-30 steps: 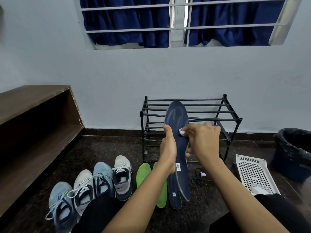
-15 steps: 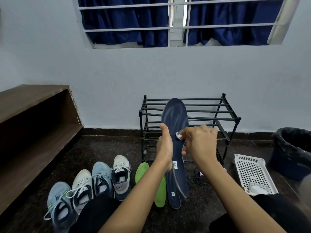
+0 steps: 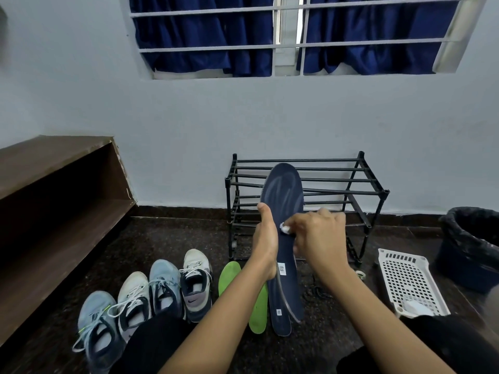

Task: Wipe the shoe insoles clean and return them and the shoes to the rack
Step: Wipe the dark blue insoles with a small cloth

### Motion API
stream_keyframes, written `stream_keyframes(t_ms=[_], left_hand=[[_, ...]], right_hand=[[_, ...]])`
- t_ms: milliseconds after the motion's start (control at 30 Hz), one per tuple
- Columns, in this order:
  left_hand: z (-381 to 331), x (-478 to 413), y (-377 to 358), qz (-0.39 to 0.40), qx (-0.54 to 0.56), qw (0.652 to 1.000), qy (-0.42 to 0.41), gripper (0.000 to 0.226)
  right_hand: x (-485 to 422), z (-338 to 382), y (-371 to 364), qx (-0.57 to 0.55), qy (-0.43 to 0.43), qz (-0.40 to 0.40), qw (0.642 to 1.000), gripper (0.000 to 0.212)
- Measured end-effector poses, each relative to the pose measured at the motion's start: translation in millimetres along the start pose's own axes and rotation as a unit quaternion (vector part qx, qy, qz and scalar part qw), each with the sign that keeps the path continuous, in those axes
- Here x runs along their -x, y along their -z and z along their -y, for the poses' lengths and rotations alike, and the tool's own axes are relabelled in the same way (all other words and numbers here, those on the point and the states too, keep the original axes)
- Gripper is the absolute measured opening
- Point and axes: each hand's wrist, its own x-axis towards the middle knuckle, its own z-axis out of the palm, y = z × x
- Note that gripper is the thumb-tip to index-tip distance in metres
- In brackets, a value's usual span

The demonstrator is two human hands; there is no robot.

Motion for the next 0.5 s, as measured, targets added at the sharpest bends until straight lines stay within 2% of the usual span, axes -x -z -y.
stream_keyframes(t_ms=[33,167,233,400,500], left_hand=[[-1.0,5.3,-1.6,0.007,-0.008,1.0,-0.001,0.126],[-7.3,21.8,-8.2,0.056,0.012,0.998,-0.028,0.093],[-4.9,16.7,-7.3,0.075,0.015,0.997,-0.03,0.093],[-7.5,6.7,1.1,0.055,0.017,0.998,-0.014,0.102],[-9.6,9.3,1.1,0.029,0.016,0.999,0.006,0.099]], right_hand=[[-3.4,-3.0,0.9,-0.005,-0.016,-0.004,1.0,0.032],[-17.4,-12.4,2.1,-0.021,-0.078,-0.059,0.995,0.018],[-18.6,-13.5,1.8,-0.036,-0.088,-0.057,0.994,0.017],[-3.3,-1.3,-1.3,-0.036,-0.009,-0.004,0.999,0.021],[5.4,6.1,-3.5,-0.012,0.032,0.004,0.999,0.02]])
